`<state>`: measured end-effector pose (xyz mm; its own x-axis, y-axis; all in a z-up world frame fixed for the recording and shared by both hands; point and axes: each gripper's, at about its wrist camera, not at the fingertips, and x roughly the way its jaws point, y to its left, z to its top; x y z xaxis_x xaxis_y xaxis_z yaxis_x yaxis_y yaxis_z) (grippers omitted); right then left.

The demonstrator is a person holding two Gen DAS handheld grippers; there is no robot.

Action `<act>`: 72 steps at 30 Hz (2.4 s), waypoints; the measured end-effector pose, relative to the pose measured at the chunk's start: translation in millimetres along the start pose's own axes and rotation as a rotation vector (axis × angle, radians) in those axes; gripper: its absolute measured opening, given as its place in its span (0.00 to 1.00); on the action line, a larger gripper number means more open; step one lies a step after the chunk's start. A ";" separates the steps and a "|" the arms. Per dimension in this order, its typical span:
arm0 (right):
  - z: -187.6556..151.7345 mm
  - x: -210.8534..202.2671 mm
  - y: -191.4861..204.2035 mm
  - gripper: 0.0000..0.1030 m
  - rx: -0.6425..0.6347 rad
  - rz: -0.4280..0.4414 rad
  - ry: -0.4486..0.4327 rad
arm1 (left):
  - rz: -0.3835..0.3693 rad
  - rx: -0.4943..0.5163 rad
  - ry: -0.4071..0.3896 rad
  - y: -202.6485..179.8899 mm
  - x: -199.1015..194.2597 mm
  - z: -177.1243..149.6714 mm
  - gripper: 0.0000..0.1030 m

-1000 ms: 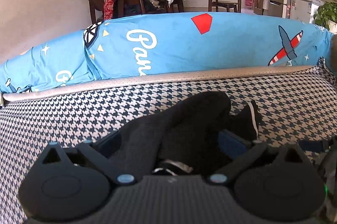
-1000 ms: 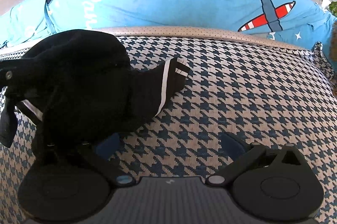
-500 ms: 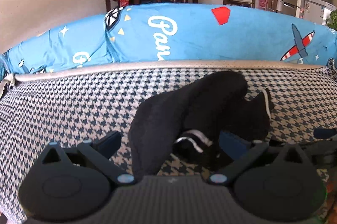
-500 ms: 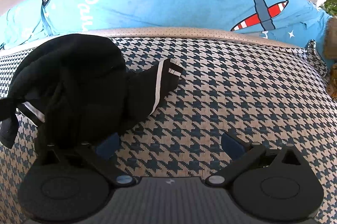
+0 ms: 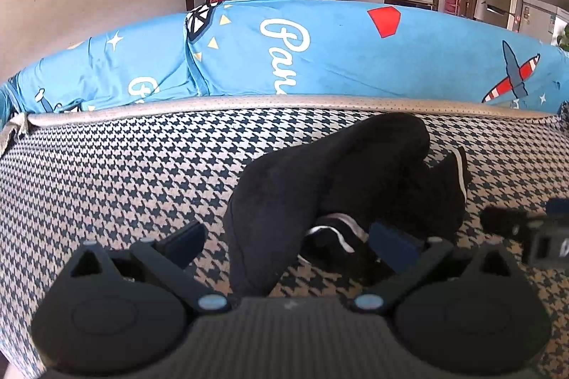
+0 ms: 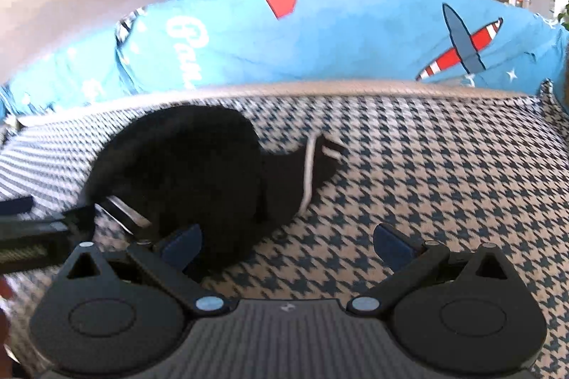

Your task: Fold clothes

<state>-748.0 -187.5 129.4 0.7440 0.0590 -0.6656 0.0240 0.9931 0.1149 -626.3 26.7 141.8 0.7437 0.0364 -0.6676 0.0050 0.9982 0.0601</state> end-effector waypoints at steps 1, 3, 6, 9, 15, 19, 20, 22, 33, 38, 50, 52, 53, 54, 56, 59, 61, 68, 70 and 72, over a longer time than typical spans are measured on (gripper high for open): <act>0.8 -1.5 -0.2 1.00 0.008 0.011 -0.007 | -0.002 0.001 0.002 -0.1 -1.5 -0.7 1.00; 3.1 -2.8 0.2 1.00 0.022 0.029 -0.018 | -0.009 -0.001 0.006 0.2 -2.0 -1.5 1.00; 5.8 -3.6 1.4 1.00 0.038 0.047 -0.033 | -0.011 -0.001 0.010 0.1 -1.8 -2.4 1.00; 8.1 -5.9 3.4 1.00 0.055 0.077 -0.053 | -0.010 0.005 0.017 0.5 -1.1 -3.7 1.00; 9.4 -2.4 15.5 1.00 0.058 0.128 -0.057 | 0.000 0.015 0.033 6.1 1.1 -8.8 1.00; 10.1 3.0 23.2 1.00 0.063 0.156 -0.051 | 0.004 0.009 0.045 12.3 3.3 -11.7 1.00; 10.1 4.5 24.7 1.00 0.063 0.163 -0.052 | 0.003 0.005 0.050 13.7 3.9 -12.3 1.00; 9.5 7.6 28.7 1.00 0.060 0.175 -0.054 | 0.003 0.000 0.060 16.0 5.1 -13.6 1.00; 8.5 35.8 44.0 1.00 0.065 0.159 -0.025 | 0.008 -0.017 0.105 22.4 13.0 -20.2 1.00; 8.2 51.6 43.6 1.00 0.078 0.093 -0.011 | 0.015 -0.023 0.118 23.9 15.7 -21.9 1.00; 8.7 73.8 36.0 1.00 0.134 0.004 0.046 | 0.025 -0.046 0.152 32.8 22.6 -25.4 1.00; 9.2 69.8 35.4 1.00 0.141 0.017 0.047 | 0.026 -0.055 0.157 35.7 23.6 -25.7 1.00; 9.3 66.7 35.2 1.00 0.140 0.023 0.042 | 0.026 -0.063 0.160 37.4 24.1 -25.6 1.00; 9.8 62.4 34.9 1.00 0.135 0.028 0.031 | 0.025 -0.071 0.164 39.0 24.4 -25.6 1.00; 11.4 57.2 35.4 1.00 0.126 0.031 0.013 | 0.019 -0.088 0.167 41.6 24.4 -25.2 1.00; 13.0 46.8 32.4 1.00 0.129 0.052 0.001 | 0.020 -0.097 0.165 43.8 23.4 -25.1 1.00; 13.9 38.9 29.7 1.00 0.138 0.074 -0.010 | 0.027 -0.095 0.163 44.0 22.6 -25.1 1.00; 18.6 19.1 28.7 1.00 0.160 0.169 -0.063 | 0.049 -0.104 0.162 46.5 20.7 -24.5 1.00; 19.0 18.3 32.9 1.00 0.157 0.209 -0.062 | 0.056 -0.107 0.165 48.1 21.4 -25.0 1.00; 17.9 18.2 38.6 1.00 0.140 0.231 -0.061 | 0.060 -0.112 0.166 49.7 21.3 -25.0 1.00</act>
<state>-721.6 -149.9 134.9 0.7793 0.2718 -0.5646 -0.0619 0.9300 0.3623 -627.0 78.3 112.0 0.6200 0.0937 -0.7790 -0.1171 0.9928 0.0262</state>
